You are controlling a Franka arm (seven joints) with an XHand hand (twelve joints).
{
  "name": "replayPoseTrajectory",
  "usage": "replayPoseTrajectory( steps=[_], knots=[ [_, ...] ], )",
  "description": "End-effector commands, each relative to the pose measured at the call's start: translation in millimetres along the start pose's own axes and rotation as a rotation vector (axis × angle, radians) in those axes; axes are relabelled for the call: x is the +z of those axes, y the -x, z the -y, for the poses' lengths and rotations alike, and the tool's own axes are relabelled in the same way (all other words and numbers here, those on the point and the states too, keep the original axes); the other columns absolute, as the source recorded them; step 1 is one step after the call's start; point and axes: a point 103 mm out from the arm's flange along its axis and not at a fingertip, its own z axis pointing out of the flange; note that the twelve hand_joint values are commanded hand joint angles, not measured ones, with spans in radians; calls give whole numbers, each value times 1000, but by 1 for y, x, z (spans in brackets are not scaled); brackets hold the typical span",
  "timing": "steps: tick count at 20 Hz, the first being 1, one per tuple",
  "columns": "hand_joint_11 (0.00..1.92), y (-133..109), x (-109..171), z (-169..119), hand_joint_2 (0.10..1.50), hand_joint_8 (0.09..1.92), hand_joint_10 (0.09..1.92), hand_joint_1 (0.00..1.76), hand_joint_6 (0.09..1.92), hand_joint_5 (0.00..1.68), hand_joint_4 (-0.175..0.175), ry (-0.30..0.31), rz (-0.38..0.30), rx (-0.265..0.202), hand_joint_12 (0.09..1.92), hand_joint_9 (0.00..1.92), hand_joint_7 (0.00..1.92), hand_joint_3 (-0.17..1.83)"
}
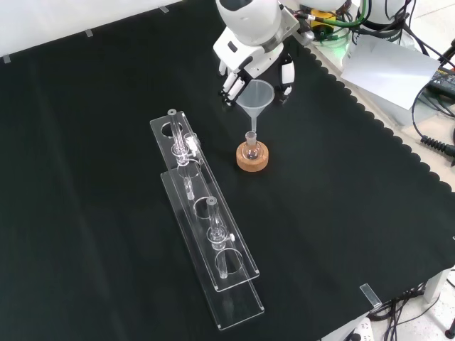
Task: Place the funnel on the round-bottom flask.
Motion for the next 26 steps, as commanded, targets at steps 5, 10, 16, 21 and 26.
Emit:
replayPoseTrajectory(
  steps=[5,10,16,21,26],
  knots=[
    [976,-4,4,-3,735,550,138,852,683,744,-9,-6,10,-11,987,1235,851,665],
    [976,4,-2,-2,736,551,134,851,683,743,-9,-10,-4,-19,986,1237,851,665],
    [977,11,4,-8,738,552,130,851,684,744,-10,5,-13,-62,986,1239,849,664],
    [977,12,7,-12,738,553,127,851,685,744,-10,4,-21,-73,985,1240,848,664],
    [977,15,11,-16,739,554,123,851,685,744,-11,0,-25,-80,985,1242,848,664]
  ],
)
